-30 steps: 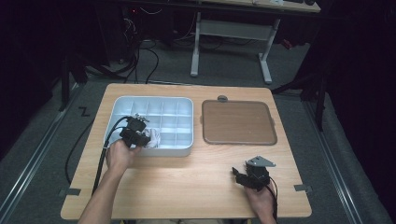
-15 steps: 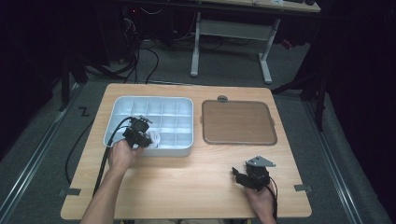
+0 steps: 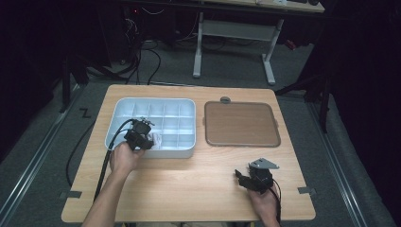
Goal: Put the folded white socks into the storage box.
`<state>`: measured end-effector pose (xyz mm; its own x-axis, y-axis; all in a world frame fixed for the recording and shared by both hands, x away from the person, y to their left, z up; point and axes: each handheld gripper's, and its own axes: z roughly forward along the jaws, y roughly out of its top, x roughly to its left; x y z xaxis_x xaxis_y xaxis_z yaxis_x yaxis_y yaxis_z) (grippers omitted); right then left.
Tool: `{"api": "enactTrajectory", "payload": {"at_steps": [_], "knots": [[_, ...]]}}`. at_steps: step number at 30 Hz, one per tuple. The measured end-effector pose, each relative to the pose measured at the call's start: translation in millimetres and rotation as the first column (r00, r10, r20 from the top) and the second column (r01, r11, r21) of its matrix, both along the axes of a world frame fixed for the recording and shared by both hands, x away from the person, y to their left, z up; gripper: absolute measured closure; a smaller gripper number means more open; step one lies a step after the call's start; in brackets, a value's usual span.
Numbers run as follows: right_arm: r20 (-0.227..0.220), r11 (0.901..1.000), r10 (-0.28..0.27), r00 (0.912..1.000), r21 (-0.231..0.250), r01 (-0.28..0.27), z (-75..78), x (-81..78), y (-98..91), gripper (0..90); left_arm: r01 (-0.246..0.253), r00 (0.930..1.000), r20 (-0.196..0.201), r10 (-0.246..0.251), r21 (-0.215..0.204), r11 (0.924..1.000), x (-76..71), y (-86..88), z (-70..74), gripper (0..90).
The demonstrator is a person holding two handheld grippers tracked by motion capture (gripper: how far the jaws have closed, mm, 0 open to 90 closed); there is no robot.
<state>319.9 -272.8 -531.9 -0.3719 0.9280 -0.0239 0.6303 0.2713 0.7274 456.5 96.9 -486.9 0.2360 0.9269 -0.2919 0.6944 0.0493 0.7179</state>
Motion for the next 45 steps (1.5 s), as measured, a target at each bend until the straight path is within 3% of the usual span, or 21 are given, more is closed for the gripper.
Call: {"api": "enactTrajectory", "payload": {"at_steps": [6,13,20,24,27,30,37,41,45], "knots": [[0.0,1.0,0.0,1.0,0.0,0.0,0.0,0.0,0.0,36.2,-0.025,0.9997,-0.005,0.025,-0.087,0.9959,-1.0,6.8,10.0,69.5],[0.0,1.0,0.0,1.0,0.0,0.0,0.0,0.0,0.0,36.1,-0.046,0.9984,0.026,0.05,-0.121,0.9915,-3.1,12.6,19.7,56.3],[0.0,1.0,0.0,1.0,0.0,0.0,0.0,0.0,0.0,36.1,-0.045,0.9956,0.073,0.06,-0.186,0.9815,-8.6,12.6,32.0,50.7],[0.0,1.0,0.001,1.0,-0.001,-0.001,0.0,0.0,-0.1,36.2,-0.044,0.9935,0.094,0.063,-0.193,0.9801,-9.6,8.0,36.7,48.6],[0.0,1.0,0.001,1.0,-0.001,-0.001,0.0,0.0,-0.1,36.1,-0.049,0.9929,0.097,0.069,-0.193,0.98,-8.4,2.7,37.0,48.0],[0.0,1.0,0.001,1.0,-0.001,-0.001,0.0,0.0,-0.1,36.1,-0.055,0.9924,0.101,0.071,-0.155,0.9864,-6.8,-3.2,31.3,50.3],[0.0,1.0,0.001,1.0,-0.001,-0.001,0.0,0.0,-0.1,36.1,-0.049,0.995,0.084,0.055,-0.074,0.996,-4.5,-8.4,18.6,64.0],[0.0,1.0,0.001,1.0,-0.001,-0.001,0.0,0.0,-0.1,36.0,-0.043,0.9977,0.05,0.046,-0.058,0.9974,-1.7,-8.5,11.7,70.6],[0.0,1.0,0.001,1.0,-0.001,-0.001,0.0,0.0,0.0,36.0,-0.033,0.9985,0.042,0.034,-0.035,0.9989,0.1,-11.4,5.8,74.1]]}}
